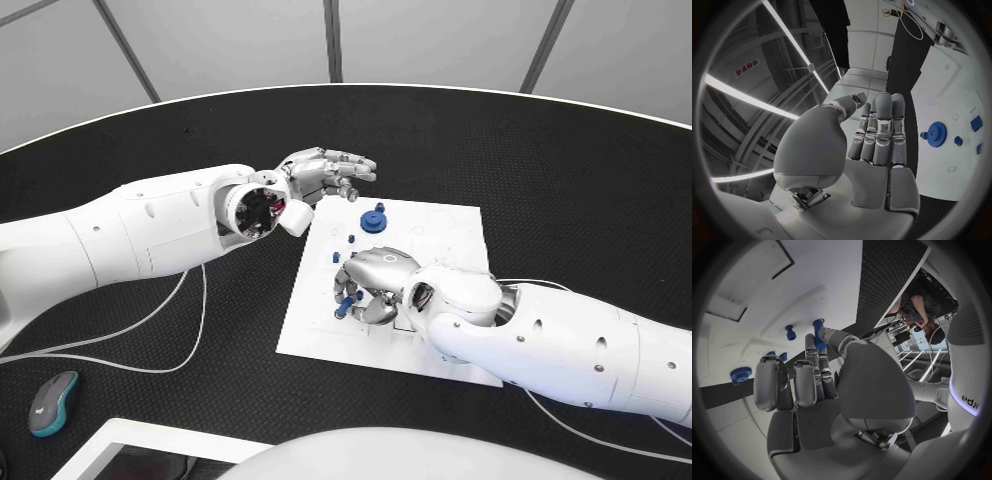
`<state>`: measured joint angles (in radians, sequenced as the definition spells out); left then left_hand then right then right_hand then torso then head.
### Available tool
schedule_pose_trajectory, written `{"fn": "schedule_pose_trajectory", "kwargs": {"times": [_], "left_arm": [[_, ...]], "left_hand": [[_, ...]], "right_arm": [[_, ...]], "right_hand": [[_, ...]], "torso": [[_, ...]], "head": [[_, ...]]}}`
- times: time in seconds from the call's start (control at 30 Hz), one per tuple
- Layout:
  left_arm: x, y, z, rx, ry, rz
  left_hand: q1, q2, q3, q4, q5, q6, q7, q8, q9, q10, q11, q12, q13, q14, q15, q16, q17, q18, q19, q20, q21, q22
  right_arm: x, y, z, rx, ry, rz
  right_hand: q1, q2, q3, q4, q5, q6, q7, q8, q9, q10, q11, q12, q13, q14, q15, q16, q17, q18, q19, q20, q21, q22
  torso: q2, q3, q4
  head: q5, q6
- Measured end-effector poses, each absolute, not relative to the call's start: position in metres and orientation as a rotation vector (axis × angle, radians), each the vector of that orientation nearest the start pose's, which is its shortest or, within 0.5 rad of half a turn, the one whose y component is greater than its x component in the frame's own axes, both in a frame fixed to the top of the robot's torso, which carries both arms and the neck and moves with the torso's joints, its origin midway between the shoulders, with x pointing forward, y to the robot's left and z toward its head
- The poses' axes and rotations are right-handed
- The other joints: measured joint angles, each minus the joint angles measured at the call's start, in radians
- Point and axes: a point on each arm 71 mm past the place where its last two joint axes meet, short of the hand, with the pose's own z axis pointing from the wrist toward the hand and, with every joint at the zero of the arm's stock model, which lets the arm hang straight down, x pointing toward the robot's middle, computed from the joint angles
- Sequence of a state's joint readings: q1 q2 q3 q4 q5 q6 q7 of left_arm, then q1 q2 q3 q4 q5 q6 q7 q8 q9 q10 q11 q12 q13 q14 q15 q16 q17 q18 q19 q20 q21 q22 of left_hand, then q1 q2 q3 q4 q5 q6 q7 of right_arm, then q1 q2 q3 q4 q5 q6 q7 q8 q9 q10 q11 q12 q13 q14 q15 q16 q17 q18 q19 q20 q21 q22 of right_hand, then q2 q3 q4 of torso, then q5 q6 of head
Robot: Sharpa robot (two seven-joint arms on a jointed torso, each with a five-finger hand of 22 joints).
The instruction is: Assemble the parts on the task board
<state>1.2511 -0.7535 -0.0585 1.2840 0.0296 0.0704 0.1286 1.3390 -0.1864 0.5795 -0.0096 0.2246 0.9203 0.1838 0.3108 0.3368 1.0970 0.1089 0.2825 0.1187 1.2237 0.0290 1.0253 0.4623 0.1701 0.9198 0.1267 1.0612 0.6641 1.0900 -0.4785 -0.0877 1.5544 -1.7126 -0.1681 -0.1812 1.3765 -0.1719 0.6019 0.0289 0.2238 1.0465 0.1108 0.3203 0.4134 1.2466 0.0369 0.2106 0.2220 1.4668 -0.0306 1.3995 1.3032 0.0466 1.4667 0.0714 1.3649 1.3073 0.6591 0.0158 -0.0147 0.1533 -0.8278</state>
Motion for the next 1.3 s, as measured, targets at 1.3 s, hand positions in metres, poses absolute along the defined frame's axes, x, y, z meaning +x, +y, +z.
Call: {"fn": "schedule_pose_trajectory", "kwargs": {"times": [1.3], "left_arm": [[0.527, 0.215, -0.188, -1.160, 1.770, -1.617]], "left_hand": [[-0.004, 0.004, 0.000, 0.000, 0.000, 0.000, 0.000, 0.000, 0.000, -0.004, 0.004, 0.000, 0.001, 0.000, 0.000, 0.000, -0.001, 0.000, 0.000, 0.000, 0.000, -0.001]], "right_arm": [[0.403, 0.004, -0.246, -0.660, 1.769, 0.843]], "right_hand": [[-0.036, -0.024, -0.006, 0.001, 0.014, -0.085, 0.044, -0.052, -0.001, -0.103, 0.044, -0.072, -0.012, 0.000, 0.026, 0.000, -0.001, 0.000, -0.001, 0.014, -0.030, 0.000]], "torso": [[-0.002, -0.0021, -0.0006]], "head": [[0.008, -0.009]]}}
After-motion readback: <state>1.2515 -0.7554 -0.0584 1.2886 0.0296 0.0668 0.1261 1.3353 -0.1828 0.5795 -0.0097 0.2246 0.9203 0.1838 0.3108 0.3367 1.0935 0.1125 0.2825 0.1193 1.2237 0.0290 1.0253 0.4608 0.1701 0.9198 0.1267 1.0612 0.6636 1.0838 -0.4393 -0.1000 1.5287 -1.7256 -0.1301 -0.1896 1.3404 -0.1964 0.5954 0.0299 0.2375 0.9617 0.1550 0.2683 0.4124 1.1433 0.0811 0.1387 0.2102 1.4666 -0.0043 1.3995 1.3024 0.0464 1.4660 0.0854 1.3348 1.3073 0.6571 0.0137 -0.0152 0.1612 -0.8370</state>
